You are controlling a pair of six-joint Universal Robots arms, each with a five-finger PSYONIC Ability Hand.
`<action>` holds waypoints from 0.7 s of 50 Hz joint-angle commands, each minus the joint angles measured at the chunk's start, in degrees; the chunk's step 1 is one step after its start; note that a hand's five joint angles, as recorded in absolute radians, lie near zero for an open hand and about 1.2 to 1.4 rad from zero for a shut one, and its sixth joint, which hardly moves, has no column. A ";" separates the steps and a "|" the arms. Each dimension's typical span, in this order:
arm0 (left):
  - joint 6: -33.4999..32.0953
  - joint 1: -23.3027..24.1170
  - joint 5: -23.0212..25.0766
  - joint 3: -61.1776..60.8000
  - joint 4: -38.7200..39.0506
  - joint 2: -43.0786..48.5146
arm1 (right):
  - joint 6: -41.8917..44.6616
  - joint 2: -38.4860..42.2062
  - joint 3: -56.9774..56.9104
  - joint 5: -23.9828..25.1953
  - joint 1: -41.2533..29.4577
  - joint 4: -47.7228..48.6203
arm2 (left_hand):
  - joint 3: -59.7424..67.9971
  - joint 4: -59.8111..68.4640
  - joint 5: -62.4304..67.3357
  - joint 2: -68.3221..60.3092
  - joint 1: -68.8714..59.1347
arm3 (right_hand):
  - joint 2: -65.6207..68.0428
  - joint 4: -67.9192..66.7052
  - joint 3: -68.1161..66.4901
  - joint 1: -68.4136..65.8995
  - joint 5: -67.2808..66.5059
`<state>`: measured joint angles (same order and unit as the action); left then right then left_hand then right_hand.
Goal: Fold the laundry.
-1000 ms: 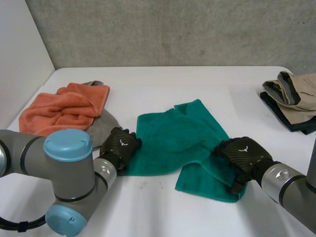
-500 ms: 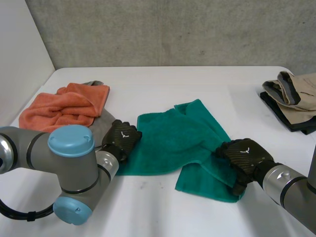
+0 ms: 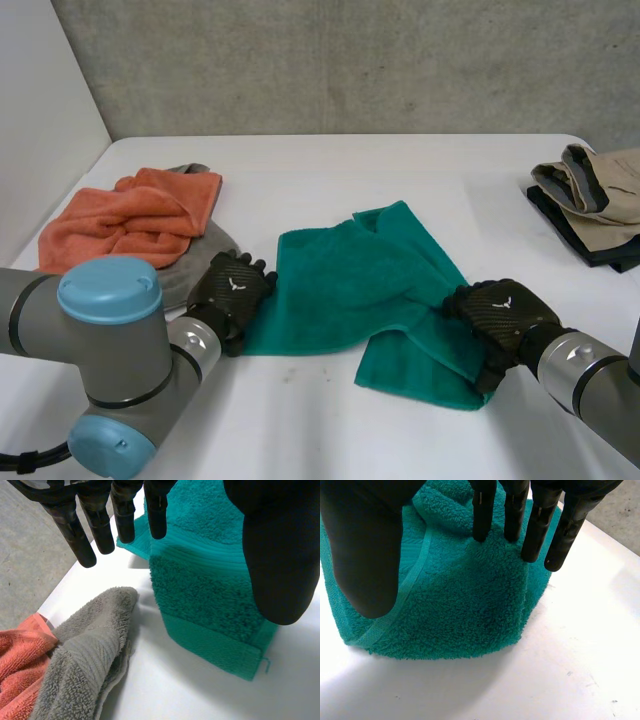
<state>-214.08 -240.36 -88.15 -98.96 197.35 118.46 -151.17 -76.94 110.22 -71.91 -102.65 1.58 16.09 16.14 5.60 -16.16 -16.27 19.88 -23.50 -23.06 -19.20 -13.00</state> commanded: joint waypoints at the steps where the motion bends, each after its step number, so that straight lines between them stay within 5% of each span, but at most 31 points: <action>1: -0.10 -1.07 0.79 1.92 0.05 1.95 | 0.00 0.13 0.08 0.01 -0.01 0.00 | 4.72 4.67 5.21 -4.65 -4.54 | 8.21 -4.58 -5.02 -8.88 -5.08; 15: -0.19 -1.07 0.88 3.50 0.14 4.50 | 0.00 0.30 0.26 0.01 0.08 0.17 | 19.51 19.46 20.00 -19.44 -19.33 | 8.21 -4.58 -5.02 -8.88 -5.08; 30: -0.19 -1.07 0.96 6.05 0.05 7.31 | 0.00 0.30 0.44 0.01 0.52 0.61 | 63.21 63.17 63.70 -63.14 -63.03 | 8.21 -4.58 -5.02 -8.88 -5.08; 35: -0.37 -0.90 0.88 6.49 -0.04 7.05 | 0.00 0.13 0.52 -0.43 0.78 0.53 | 63.91 63.86 64.40 -63.84 -63.73 | 8.21 -4.58 -5.02 -8.88 -5.08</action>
<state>-214.33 -241.43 -87.21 -92.91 197.37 125.59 -151.16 -76.65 110.68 -72.00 -102.17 2.21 67.20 68.20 56.24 -67.95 -63.93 19.88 -23.51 -23.06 -19.19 -13.00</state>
